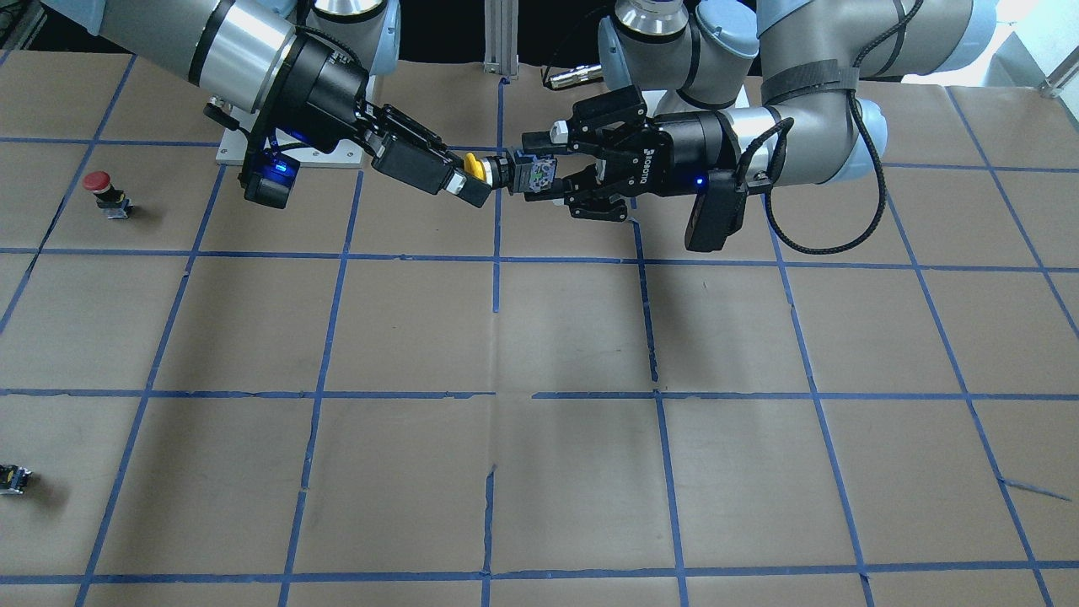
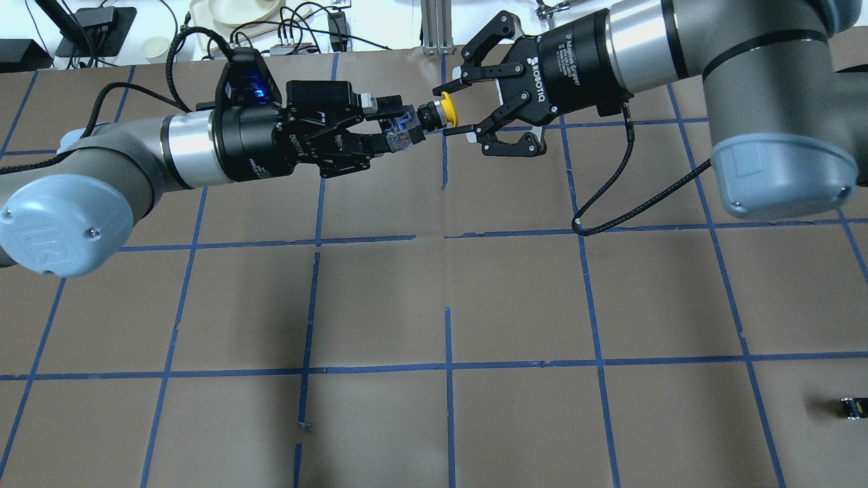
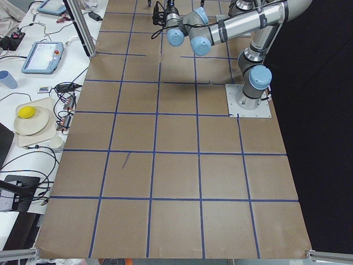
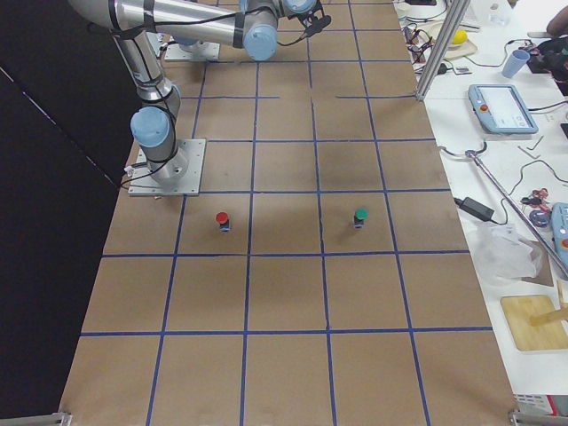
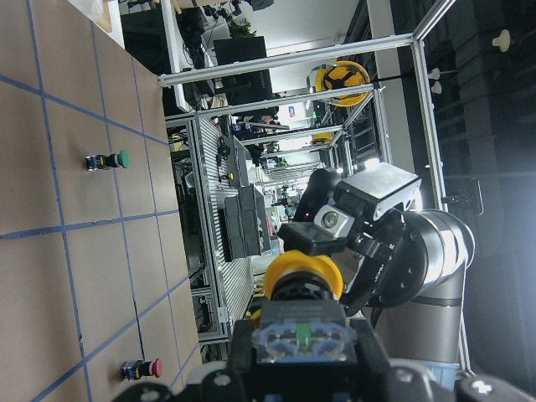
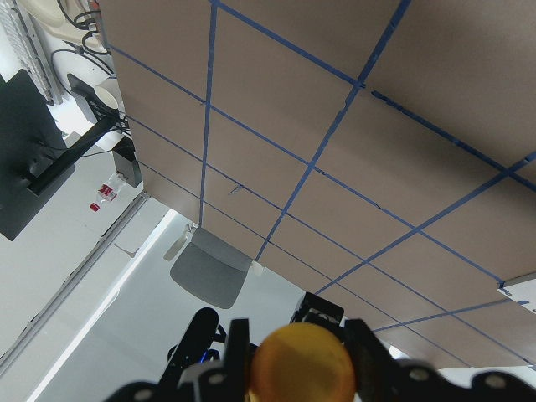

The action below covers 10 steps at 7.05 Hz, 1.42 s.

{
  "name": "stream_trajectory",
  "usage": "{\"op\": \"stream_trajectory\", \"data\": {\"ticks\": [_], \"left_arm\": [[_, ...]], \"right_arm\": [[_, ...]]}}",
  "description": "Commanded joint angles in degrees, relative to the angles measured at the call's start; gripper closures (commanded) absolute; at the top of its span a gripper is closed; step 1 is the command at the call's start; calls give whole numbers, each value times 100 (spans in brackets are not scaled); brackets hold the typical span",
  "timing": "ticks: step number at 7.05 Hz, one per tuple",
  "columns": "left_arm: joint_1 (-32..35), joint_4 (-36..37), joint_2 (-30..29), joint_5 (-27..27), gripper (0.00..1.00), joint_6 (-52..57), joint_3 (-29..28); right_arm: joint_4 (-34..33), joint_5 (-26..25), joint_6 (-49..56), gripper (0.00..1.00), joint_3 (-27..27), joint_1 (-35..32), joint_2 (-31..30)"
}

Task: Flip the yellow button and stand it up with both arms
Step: 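Grasp the yellow cap with the right gripper and open the left gripper, then carry the button away with the right gripper while the left arm withdraws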

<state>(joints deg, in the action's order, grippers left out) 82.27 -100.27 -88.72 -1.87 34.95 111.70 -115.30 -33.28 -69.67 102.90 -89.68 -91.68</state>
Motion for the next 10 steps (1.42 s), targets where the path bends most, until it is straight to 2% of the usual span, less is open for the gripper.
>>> {"op": "stream_trajectory", "data": {"ticks": [1,2,3,4,5,6,7,8,10], "left_arm": [[-1,16,-5,-6,0,-120,-8],[-1,25,-5,-119,0,-215,-51],[-114,207,-83,-790,0,-225,-60],[-115,749,-92,-1493,0,-791,-69],[-115,1772,-223,-2335,0,-1379,-52],[-63,2400,-372,-3196,0,-1768,-60],[-80,2720,-426,-3814,0,-1772,-113],[-62,2793,-609,-4299,0,-1816,-392],[331,2471,-830,-6587,0,-1886,-1496]], "right_arm": [[16,-64,41,76,-7,47,9],[-27,-239,120,79,-15,74,-8],[-19,-806,556,79,-24,126,-52],[68,-1247,1074,79,-15,170,-104],[78,-1651,1392,79,-15,205,-122],[95,-2326,2439,79,-7,214,-131],[504,-2846,3555,79,-7,301,-140],[813,-3399,4828,79,37,415,-149],[930,-4016,6651,81,256,792,-158]]}}
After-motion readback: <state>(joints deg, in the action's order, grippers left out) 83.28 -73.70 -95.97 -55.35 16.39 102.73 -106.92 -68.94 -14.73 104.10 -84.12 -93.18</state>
